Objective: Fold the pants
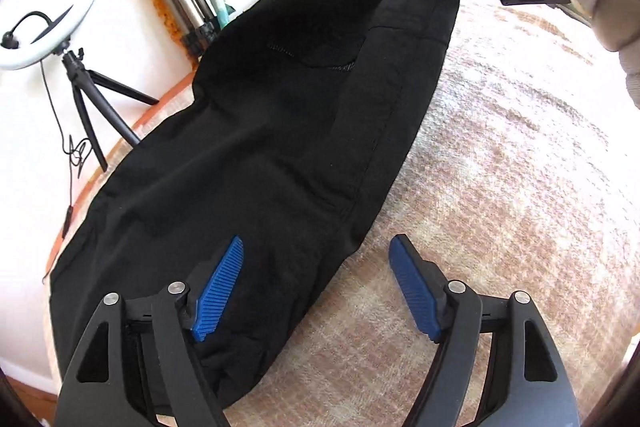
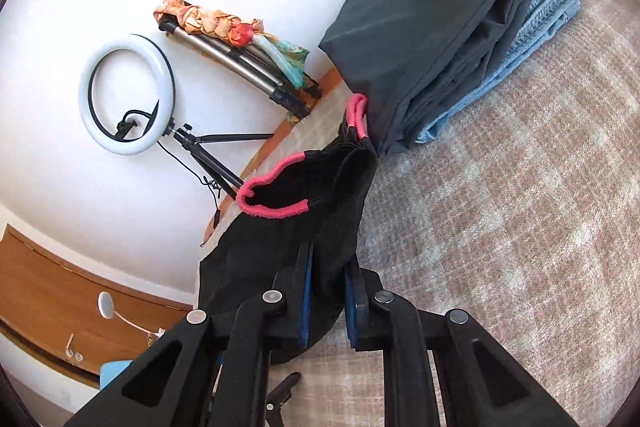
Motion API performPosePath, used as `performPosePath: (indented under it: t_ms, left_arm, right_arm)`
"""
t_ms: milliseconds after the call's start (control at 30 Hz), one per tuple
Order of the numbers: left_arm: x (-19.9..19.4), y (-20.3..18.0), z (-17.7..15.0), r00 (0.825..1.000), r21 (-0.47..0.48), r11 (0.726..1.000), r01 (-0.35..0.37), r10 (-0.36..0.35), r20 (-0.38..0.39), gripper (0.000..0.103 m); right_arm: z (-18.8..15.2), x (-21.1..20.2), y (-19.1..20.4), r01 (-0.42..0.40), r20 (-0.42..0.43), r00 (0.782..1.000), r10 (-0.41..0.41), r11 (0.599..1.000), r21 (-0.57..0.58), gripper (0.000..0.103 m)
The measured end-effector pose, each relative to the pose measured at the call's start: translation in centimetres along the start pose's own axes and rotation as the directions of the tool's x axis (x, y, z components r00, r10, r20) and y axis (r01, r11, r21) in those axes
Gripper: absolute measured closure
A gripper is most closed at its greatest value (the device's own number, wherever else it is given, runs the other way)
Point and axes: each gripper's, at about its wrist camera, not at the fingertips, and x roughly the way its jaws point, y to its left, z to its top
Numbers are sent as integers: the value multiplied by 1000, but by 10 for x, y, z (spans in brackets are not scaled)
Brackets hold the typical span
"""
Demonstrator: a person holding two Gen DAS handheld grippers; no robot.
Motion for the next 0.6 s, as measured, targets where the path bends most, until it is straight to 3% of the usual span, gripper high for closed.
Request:
performPosePath:
  t_ms: [67, 100, 200, 333, 600]
  left_arm:
    - [5, 4, 4, 999, -16, 999, -36, 36, -3, 26]
    - [7, 6, 6, 998, -15, 998, -58, 58, 0, 32]
    - [7, 6, 9, 1000, -13, 1000, 7, -7, 7, 92]
    - [-6, -2, 8, 1000, 46, 999, -1, 0, 28, 99]
    - [-43, -12, -11, 998, 86, 996, 36, -39, 41, 100]
  right_arm:
    - [-1, 1, 8, 2, 1, 1000, -2, 1000, -22, 91]
    - [-2, 1, 10, 10, -1, 1000, -10, 999, -33, 91]
    - [-5, 4, 11, 46, -16, 999, -47, 997, -58, 92]
    - [-14, -5, 12, 87, -4, 996, -88, 991, -97, 92]
    - [-58, -48, 7, 130, 21, 992, -128, 980, -152, 98]
